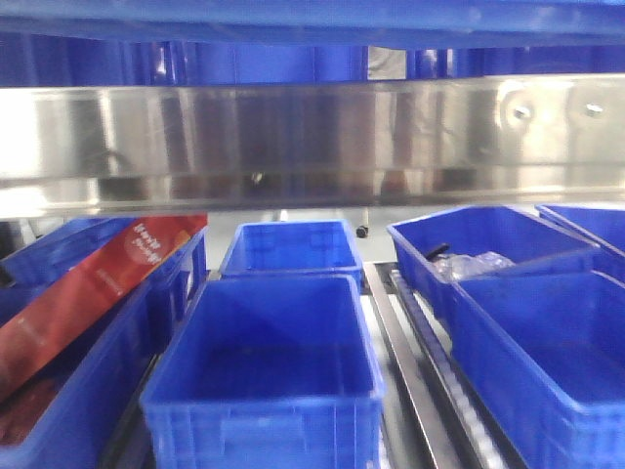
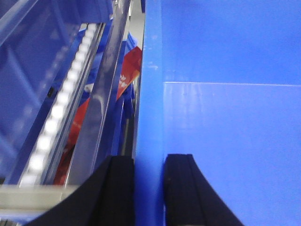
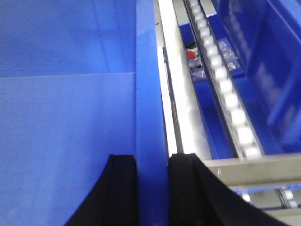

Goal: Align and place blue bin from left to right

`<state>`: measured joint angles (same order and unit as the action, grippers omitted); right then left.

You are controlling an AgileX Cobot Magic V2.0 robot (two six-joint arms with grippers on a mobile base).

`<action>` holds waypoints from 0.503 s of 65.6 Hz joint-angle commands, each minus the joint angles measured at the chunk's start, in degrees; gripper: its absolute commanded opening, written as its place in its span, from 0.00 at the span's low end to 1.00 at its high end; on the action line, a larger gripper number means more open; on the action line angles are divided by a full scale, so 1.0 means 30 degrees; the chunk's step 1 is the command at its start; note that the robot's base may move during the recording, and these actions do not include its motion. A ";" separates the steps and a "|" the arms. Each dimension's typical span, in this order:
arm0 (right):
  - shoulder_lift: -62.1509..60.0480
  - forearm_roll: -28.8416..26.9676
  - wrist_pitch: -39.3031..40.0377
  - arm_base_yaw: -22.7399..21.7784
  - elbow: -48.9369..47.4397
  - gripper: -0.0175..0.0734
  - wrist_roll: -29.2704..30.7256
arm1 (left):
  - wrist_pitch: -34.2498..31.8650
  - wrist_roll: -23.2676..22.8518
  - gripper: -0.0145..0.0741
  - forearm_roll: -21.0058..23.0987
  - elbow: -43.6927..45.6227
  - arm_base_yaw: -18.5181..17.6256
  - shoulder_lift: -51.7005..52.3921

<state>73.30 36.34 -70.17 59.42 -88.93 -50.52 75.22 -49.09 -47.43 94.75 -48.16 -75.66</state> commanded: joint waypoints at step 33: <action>-0.0114 0.0467 0.5715 0.0243 -0.0196 0.01 -0.0043 | -0.2055 -0.0002 0.04 0.0099 0.0204 -0.0384 0.0125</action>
<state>73.30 36.34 -70.17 59.42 -88.93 -50.52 75.22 -49.09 -47.43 94.75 -48.16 -75.66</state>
